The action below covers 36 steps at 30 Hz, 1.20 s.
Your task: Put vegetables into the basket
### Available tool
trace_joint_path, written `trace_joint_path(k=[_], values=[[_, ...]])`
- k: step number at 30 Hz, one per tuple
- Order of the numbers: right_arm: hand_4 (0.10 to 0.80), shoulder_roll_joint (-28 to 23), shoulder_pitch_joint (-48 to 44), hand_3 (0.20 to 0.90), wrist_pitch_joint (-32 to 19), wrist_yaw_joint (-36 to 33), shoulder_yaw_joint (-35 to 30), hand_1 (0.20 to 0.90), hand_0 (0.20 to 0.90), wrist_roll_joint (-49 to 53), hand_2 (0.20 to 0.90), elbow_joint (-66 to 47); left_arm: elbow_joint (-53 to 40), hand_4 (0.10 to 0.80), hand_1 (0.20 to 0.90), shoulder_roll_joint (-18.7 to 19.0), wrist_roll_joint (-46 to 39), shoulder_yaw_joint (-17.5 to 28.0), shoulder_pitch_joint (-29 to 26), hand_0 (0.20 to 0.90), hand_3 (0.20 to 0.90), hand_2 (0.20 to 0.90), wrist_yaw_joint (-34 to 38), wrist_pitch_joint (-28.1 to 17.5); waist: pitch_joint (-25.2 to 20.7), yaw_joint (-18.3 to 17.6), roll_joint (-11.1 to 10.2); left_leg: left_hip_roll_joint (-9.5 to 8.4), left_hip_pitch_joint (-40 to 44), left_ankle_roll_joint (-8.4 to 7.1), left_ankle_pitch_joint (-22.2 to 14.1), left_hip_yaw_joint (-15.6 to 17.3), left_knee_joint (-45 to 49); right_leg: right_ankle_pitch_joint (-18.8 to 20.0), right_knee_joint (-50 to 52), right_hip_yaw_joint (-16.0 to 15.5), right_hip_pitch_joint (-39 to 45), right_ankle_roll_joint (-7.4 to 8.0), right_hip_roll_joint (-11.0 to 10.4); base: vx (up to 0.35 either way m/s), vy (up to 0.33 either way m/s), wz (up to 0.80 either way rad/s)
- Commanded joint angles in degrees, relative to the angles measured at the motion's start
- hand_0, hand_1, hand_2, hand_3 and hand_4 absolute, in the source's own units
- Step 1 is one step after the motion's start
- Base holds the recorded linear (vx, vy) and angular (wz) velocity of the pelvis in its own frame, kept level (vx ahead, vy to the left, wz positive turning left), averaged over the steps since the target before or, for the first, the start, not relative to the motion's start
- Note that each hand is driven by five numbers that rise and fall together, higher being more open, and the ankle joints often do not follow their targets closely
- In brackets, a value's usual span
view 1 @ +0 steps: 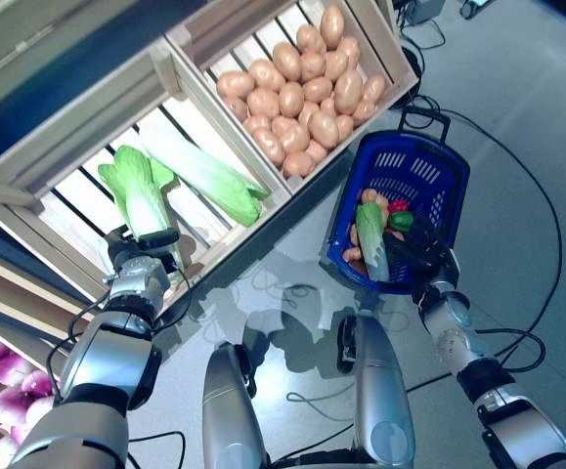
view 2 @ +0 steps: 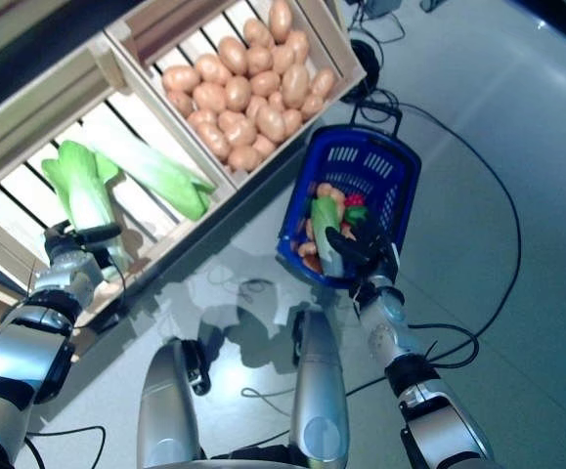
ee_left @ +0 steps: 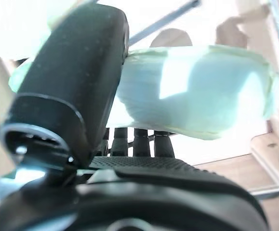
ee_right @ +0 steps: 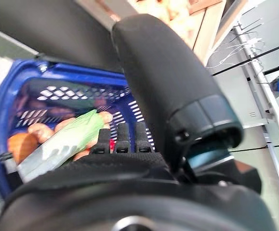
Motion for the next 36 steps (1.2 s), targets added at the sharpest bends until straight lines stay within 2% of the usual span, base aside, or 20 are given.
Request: trace_joint_path(k=[1, 6, 7, 11, 14, 16, 18, 22, 26, 30, 32, 36], values=[[0.800, 1.82, 3.24, 0.900, -7.18, 2.36, -1.46, 0.900, 0.900, -2.10, 0.900, -4.91, -5.74, 0.400, 0.300, 2.35, 4.41, 0.49, 2.75, 0.300, 0.300, 0.300, 3.53, -10.75, -9.20, 1.25, 0.98, -0.60, 4.53, 3.59, 3.68, 1.62, -7.99, 4.87, -10.30, 0.82, 9.44, 0.18, -2.74, 0.061, -0.034, -0.03], [0.800, 3.70, 8.27, 0.900, -7.81, 3.86, -1.66, 0.900, 0.900, -5.50, 0.900, -7.37, -13.94, 0.400, 0.300, -0.24, 10.21, 2.56, 9.13, 0.300, 0.300, 0.300, 8.50, -14.42, -12.56, 2.44, 1.44, -1.25, 10.97, 3.26, 6.74, 1.92, -15.82, 7.17, -18.95, -1.69, 17.06, 0.15, -1.85, 0.083, -0.051, -0.01], [0.800, 4.72, 10.12, 0.900, -8.46, 4.75, -1.86, 0.900, 0.900, -7.06, 0.900, -8.59, -17.08, 0.400, 0.300, -1.61, 12.26, 3.99, 12.24, 0.300, 0.300, 0.300, 10.83, -17.16, -13.52, 2.99, 1.43, -1.44, 13.42, 3.16, 7.72, 1.70, -18.50, 8.00, -22.27, -2.54, 20.07, 0.36, -1.62, 0.074, -0.077, -0.01], [0.800, 5.83, 13.34, 0.900, -8.56, 6.26, -2.58, 0.900, 0.900, -9.69, 0.900, -11.78, -23.14, 0.400, 0.300, -3.95, 16.64, 5.18, 17.20, 0.300, 0.300, 0.300, 13.56, -20.10, -15.38, 3.66, 1.43, -2.00, 17.88, 2.81, 10.99, 1.86, -25.45, 10.48, -29.62, -3.95, 24.90, 0.93, -0.92, 0.046, -0.049, -0.01], [0.800, 5.56, 15.06, 0.900, -7.78, 10.41, -3.28, 0.900, 0.900, -10.47, 0.900, -13.83, -28.58, 0.400, 0.300, -5.51, 22.06, 4.93, 20.55, 0.300, 0.300, 0.300, 14.88, -23.50, -16.56, 4.28, 1.58, -2.82, 22.03, 2.29, 13.87, 2.39, -31.87, 12.93, -36.99, -5.63, 29.81, 1.48, 0.01, 0.032, -0.048, 0.13], [0.800, 5.31, 15.48, 0.900, -5.49, 14.23, -3.74, 0.900, 0.900, -9.34, 0.900, -14.56, -32.00, 0.400, 0.300, -5.87, 24.61, 4.26, 21.82, 0.300, 0.300, 0.300, 14.36, -24.65, -17.23, 4.66, 1.57, -3.28, 23.98, 2.16, 15.00, 2.61, -34.98, 14.13, -40.43, -6.31, 32.04, 1.85, 0.58, 0.032, -0.052, 0.12], [0.800, 4.67, 15.83, 0.900, -2.47, 20.86, -4.56, 0.900, 0.900, -4.92, 0.900, -15.47, -37.79, 0.400, 0.300, -5.76, 27.04, 3.19, 23.34, 0.300, 0.300, 0.300, 11.82, -25.22, -18.04, 5.33, 1.38, -3.83, 25.76, 1.97, 16.29, 2.54, -38.06, 15.61, -43.88, -7.05, 34.30, 2.30, 1.37, 0.031, -0.083, 0.03], [0.800, 4.72, 15.61, 0.900, 4.71, 31.07, -6.20, 0.900, 0.900, 1.84, 0.900, -18.03, -47.46, 0.400, 0.300, -6.33, 27.52, 1.49, 26.16, 0.300, 0.300, 0.300, 1.28, -25.33, -19.42, 6.58, 0.83, -4.44, 28.50, 2.00, 17.36, 2.42, -42.44, 17.69, -48.70, -7.91, 37.53, 2.90, 2.46, 0.031, -0.082, 0.03], [0.800, 3.99, 14.28, 0.900, 9.76, 37.11, -6.60, 0.900, 0.900, 5.49, 0.900, -19.47, -52.03, 0.400, 0.300, -6.86, 28.72, -0.85, 26.83, 0.300, 0.300, 0.300, -6.09, -26.04, -20.42, 7.43, 0.45, -4.67, 30.75, 2.01, 18.28, 2.46, -46.43, 19.35, -52.28, -8.52, 39.71, 3.48, 3.08, 0.029, -0.052, 0.04], [0.800, 3.47, 10.83, 0.900, 13.33, 36.96, -6.77, 0.900, 0.900, 7.99, 0.900, -20.56, -56.05, 0.400, 0.300, -6.79, 29.59, -3.54, 25.98, 0.300, 0.300, 0.300, -10.29, -25.43, -21.37, 8.41, 0.10, -4.94, 32.67, 1.85, 19.32, 1.92, -50.70, 20.94, -55.73, -8.99, 41.51, 3.94, 3.75, 0.024, -0.051, 0.04], [0.800, 3.43, 9.76, 0.900, 13.59, 37.02, -6.70, 0.900, 0.900, 8.49, 0.900, -20.35, -56.55, 0.400, 0.300, -6.86, 30.40, -4.43, 25.35, 0.300, 0.300, 0.300, -11.79, -25.46, -21.69, 8.65, -0.04, -5.05, 33.19, 1.83, 19.54, 1.82, -51.80, 21.41, -56.68, -9.18, 42.01, 4.07, 3.89, 0.007, -0.016, 0.01], [0.800, 2.93, 7.71, 0.900, 14.81, 36.96, -6.16, 0.900, 0.900, 9.46, 0.900, -21.03, -59.75, 0.400, 0.300, -5.64, 35.73, -6.75, 24.31, 0.300, 0.300, 0.300, -13.39, -27.89, -22.38, 8.86, -0.24, -5.29, 33.73, 2.06, 19.22, 1.86, -52.65, 22.04, -57.82, -9.14, 42.46, 4.24, 4.06, 0.010, -0.010, 0.03]])
